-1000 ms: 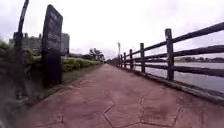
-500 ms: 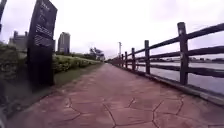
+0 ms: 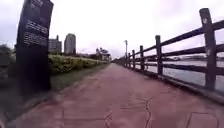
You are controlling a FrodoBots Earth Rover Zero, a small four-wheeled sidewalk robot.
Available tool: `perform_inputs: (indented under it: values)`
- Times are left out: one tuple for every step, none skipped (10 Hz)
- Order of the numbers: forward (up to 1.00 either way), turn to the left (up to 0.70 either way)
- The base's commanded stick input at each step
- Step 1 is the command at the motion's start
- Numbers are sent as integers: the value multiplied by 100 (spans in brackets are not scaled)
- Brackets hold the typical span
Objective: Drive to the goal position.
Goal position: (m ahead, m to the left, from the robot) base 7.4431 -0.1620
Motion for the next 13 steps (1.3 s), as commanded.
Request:
perform_inputs:
  values:
    - [100,0]
    - [100,0]
    - [100,0]
    - [100,0]
    - [100,0]
    - [100,0]
    - [100,0]
    - [100,0]
    - [100,0]
    - [100,0]
    - [100,0]
    - [100,0]
    - [100,0]
